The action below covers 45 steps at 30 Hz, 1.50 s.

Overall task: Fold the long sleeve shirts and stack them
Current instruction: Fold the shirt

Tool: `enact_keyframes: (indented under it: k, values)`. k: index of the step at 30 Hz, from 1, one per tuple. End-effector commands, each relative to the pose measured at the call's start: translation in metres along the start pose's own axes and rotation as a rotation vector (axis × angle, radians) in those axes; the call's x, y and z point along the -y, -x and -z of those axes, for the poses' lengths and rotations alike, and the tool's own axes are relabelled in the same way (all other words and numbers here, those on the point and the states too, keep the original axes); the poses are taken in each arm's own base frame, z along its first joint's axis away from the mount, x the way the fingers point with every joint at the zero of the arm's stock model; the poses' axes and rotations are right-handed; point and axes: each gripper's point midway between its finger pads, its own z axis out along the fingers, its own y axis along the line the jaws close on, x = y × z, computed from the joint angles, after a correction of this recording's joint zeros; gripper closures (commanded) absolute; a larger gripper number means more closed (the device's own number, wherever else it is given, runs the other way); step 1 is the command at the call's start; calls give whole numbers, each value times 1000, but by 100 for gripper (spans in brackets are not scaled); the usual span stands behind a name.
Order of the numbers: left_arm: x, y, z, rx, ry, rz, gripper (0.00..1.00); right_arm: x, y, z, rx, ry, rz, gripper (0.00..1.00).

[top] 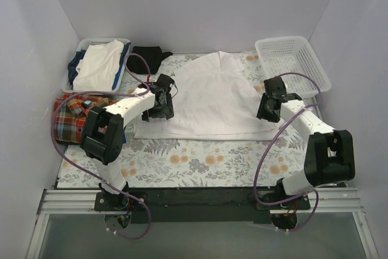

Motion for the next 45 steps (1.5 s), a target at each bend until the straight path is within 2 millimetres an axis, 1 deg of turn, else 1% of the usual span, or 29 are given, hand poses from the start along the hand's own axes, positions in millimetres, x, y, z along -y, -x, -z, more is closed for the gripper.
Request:
enact_keyframes:
  k: [1,3,4,7,8,9,11,12,13,15,16,17,19,20,21,23,24,27,28,30,33,34,36,38,39,40,42,43,45]
  values:
    - [4,41,51,131,-84,49,22,-28,21,25,75,58,68,52]
    - [4,41,53,128,-88,49,21,-36,18,25,69,69,91,51]
    - [4,39,53,121,-91,48,21,-44,13,26,62,81,117,51]
    - [15,31,50,101,-147,47,21,-58,-3,17,15,96,175,51]
    - [19,28,48,90,-160,50,21,-60,-10,10,-10,91,189,51]
    - [20,20,43,68,-167,49,21,-64,-15,7,-23,102,202,51]
    - [24,16,38,66,-176,71,21,-70,-26,-3,-49,116,222,51]
    - [22,5,31,43,-172,74,21,-75,-31,-6,-62,135,228,50]
    - [26,5,28,57,-193,83,22,-78,-34,-12,-67,143,233,50]
    - [25,-5,20,36,-191,96,21,-81,-40,-17,-84,155,246,50]
    - [21,-18,12,8,-180,92,22,-81,-43,-22,-92,152,254,50]
    - [20,-22,7,3,-173,97,22,-81,-44,-25,-97,149,259,50]
    - [15,-38,-8,-34,-140,92,22,-79,-52,-33,-119,142,272,50]
    - [13,-43,-12,-48,-128,88,22,-78,-53,-35,-124,139,276,50]
    - [11,-51,-19,-78,-106,83,22,-76,-60,-38,-142,134,281,50]
    - [7,-64,-24,-121,-87,75,22,-72,-70,-43,-174,128,286,50]
    - [6,-68,-25,-132,-86,75,22,-67,-80,-45,-199,127,290,50]
    - [2,-80,-24,-167,-82,72,21,-60,-98,-42,-240,130,288,50]
    - [0,-83,-21,-176,-83,69,21,-52,-109,-41,-263,121,288,50]
    - [-1,-90,-18,-200,-92,67,21,-45,-120,-36,-291,117,288,50]
    - [-3,-99,-11,-231,-107,61,21,-30,-138,-27,-336,102,289,50]
    - [-4,-102,-8,-244,-109,62,21,-29,-139,-22,-336,104,284,50]
    - [-5,-107,-1,-259,-128,65,20,-17,-155,-12,-403,70,277,51]
    - [-10,-113,7,-274,-127,69,20,-13,-162,-3,-440,69,270,51]
    - [-13,-118,10,-286,-127,73,20,-10,-168,3,-471,71,272,51]
    - [-15,-123,12,-298,-125,76,20,-8,-170,6,-474,77,273,51]
    - [-18,-126,20,-294,-136,94,20,-3,-180,14,-518,77,279,51]
    - [-22,-134,22,-316,-130,96,19,-4,-181,17,-525,92,280,51]
    - [-25,-137,30,-312,-138,115,19,-11,-188,29,-578,141,255,52]
